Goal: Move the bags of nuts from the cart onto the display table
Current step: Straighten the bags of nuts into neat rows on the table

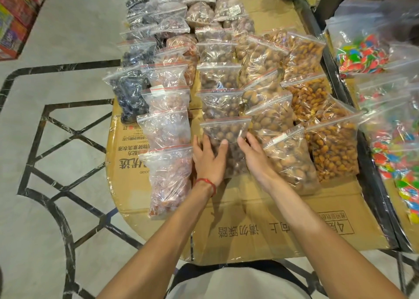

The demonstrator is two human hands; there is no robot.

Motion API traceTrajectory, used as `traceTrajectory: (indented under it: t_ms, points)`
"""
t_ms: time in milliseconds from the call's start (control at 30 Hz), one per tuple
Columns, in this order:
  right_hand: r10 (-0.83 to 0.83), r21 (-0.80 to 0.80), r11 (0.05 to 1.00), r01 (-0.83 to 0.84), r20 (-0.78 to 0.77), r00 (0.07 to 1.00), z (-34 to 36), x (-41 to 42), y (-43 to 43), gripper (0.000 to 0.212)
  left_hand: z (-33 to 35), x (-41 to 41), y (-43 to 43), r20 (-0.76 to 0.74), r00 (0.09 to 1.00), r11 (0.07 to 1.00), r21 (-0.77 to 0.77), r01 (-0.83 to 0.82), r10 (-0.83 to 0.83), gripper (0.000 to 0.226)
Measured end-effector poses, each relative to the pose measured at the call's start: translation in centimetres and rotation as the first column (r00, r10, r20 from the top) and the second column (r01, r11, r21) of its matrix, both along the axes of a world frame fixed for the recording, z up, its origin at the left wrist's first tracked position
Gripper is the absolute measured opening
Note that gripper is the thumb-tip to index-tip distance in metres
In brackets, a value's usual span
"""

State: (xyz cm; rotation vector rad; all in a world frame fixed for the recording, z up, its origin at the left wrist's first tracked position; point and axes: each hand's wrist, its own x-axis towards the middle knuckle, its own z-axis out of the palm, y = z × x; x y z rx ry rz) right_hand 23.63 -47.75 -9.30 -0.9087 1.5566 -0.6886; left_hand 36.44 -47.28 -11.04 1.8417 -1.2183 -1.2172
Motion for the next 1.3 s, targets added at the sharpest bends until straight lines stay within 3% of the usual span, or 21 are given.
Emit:
traceTrajectory:
  t_ms: [133, 233, 300, 367, 500, 633, 800, 933, 1000, 1133, 1300]
  points:
    - [-0.082, 0.033, 0.996, 0.080, 0.080, 0.993, -0.2, 0.9, -1.1, 0.078, -0.7, -0.1, -1.0, 0.005, 0.999, 0.994, -0.094, 0.053, -0.052, 0.087]
    - [-0.186, 0.087, 0.981, 0.171, 0.208, 0.960, -4.1, 0.8, -2.4, 0.109, -1.5, 0.4, -1.9, 0.023, 0.997, 0.993, -0.089, 0.072, -0.070, 0.095]
    - [-0.176, 0.085, 0.983, 0.160, 0.234, 0.956, -6.8, 0.7, -2.8, 0.119, -2.3, 0.6, -2.4, 0.019, 1.000, 0.997, -0.074, 0.023, -0.022, 0.093]
    - [-0.136, 0.074, 0.990, 0.122, 0.220, 0.966, -4.4, 1.4, -2.4, 0.125, -2.7, 0.6, -2.5, 0.020, 1.000, 0.997, -0.075, -0.012, 0.013, 0.090]
    - [-0.224, 0.056, 0.975, 0.217, 0.192, 0.956, -2.8, 1.5, -2.8, 0.102, -2.2, -0.2, -2.2, 0.036, 0.998, 0.998, -0.038, 0.047, -0.046, 0.081]
    - [-0.341, 0.043, 0.939, 0.341, 0.239, 0.909, -4.3, 2.5, -2.8, 0.125, -2.5, 0.4, -2.5, -0.002, 0.995, 0.995, -0.037, 0.098, -0.098, 0.078]
    - [-0.261, 0.019, 0.965, 0.263, 0.199, 0.945, -4.2, 3.3, -2.6, 0.106, -2.2, 0.9, -2.4, -0.109, 0.994, 0.998, -0.064, 0.025, -0.032, 0.075]
    - [-0.276, 0.021, 0.961, 0.276, 0.096, 0.956, -4.4, 3.5, -2.7, 0.121, -2.1, 0.7, -2.5, -0.116, 0.993, 0.999, -0.043, 0.010, -0.015, 0.075]
    - [-0.232, 0.028, 0.973, 0.231, 0.058, 0.971, -3.4, 3.3, -2.4, 0.111, -1.8, 0.9, -2.4, -0.110, 0.994, 0.999, -0.053, 0.007, -0.012, 0.076]
    - [-0.234, -0.203, 0.960, 0.193, -0.208, 0.950, -1.0, 2.0, -1.2, 0.041, 0.1, 0.9, -1.8, -0.038, 0.998, 0.986, -0.156, 0.051, -0.058, 0.090]
    - [-0.180, -0.410, 0.909, -0.072, -0.543, 0.820, 1.8, -0.3, 2.0, 0.040, 2.1, 1.1, -1.0, 0.304, 0.939, 0.874, -0.396, 0.280, -0.163, 0.075]
